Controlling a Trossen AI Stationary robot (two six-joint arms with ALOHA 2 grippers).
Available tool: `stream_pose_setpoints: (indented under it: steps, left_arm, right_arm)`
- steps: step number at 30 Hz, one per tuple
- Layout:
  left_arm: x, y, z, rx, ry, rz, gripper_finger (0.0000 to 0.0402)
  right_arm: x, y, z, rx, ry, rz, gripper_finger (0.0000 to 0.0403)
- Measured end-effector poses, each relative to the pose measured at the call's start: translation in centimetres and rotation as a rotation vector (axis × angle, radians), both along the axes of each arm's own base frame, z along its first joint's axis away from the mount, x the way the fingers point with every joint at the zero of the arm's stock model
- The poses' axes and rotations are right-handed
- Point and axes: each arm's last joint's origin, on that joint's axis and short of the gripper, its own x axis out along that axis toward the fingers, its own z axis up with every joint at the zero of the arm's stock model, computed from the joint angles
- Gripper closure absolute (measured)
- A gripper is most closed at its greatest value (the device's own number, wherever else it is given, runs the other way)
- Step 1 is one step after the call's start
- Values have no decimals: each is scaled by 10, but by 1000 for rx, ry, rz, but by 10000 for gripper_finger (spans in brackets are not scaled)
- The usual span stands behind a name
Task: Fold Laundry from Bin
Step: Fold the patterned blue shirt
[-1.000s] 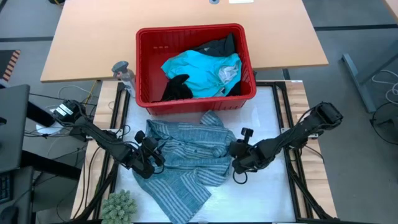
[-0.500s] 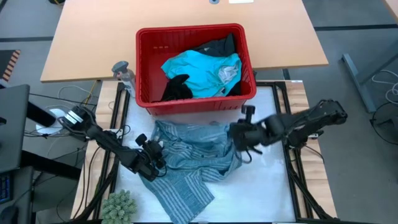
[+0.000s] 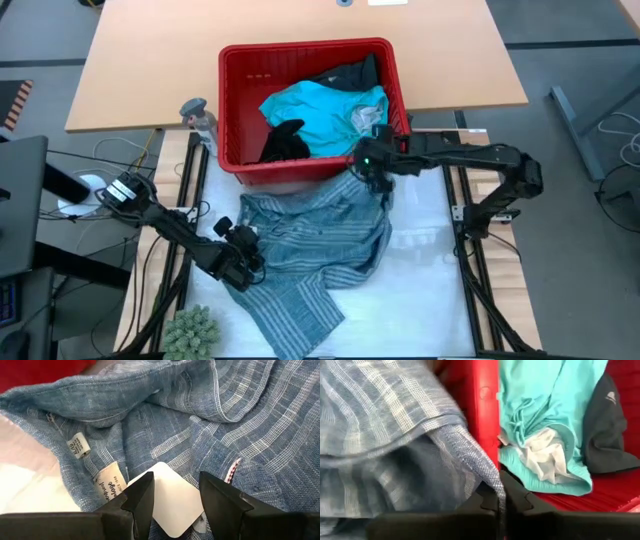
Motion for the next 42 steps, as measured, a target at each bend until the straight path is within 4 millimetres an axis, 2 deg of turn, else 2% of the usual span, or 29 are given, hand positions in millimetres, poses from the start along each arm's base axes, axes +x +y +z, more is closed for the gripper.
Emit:
stream_pose_setpoints:
  steps: [3, 5, 9, 12, 15, 17, 21, 27, 35, 42]
  left_arm:
    - [-5, -2, 0, -17, 10, 14, 255]
    - [-9, -4, -1, -26, 32, 18, 255]
    - [-18, -6, 0, -23, 57, 42, 255]
    - [-24, -8, 0, -26, 56, 62, 255]
    - [-26, -10, 0, -31, 55, 62, 255]
    - [-27, -11, 0, -30, 58, 57, 255]
    - [-27, -10, 0, -28, 60, 61, 255]
    - [-27, -10, 0, -31, 53, 67, 255]
    - [-27, -10, 0, -35, 45, 76, 255]
    - [-27, -10, 0, -32, 39, 77, 255]
  right_arm:
    - [-5, 1, 2, 34, 3, 13, 298]
    - [-13, 4, 9, -6, 23, 3, 258]
    - [-41, 8, 43, -130, -42, -124, 186]
    - [-61, 21, 66, 73, -225, -99, 159]
    - [-71, 45, 70, 313, -305, 62, 159]
    - [-73, 62, 59, 371, -270, 139, 166]
    - [-66, 96, 19, 394, -136, 267, 180]
    - [-41, 130, -45, 268, 20, 430, 184]
    - [-15, 137, -91, 195, 252, 515, 184]
    - [0, 118, -117, 130, 396, 484, 184]
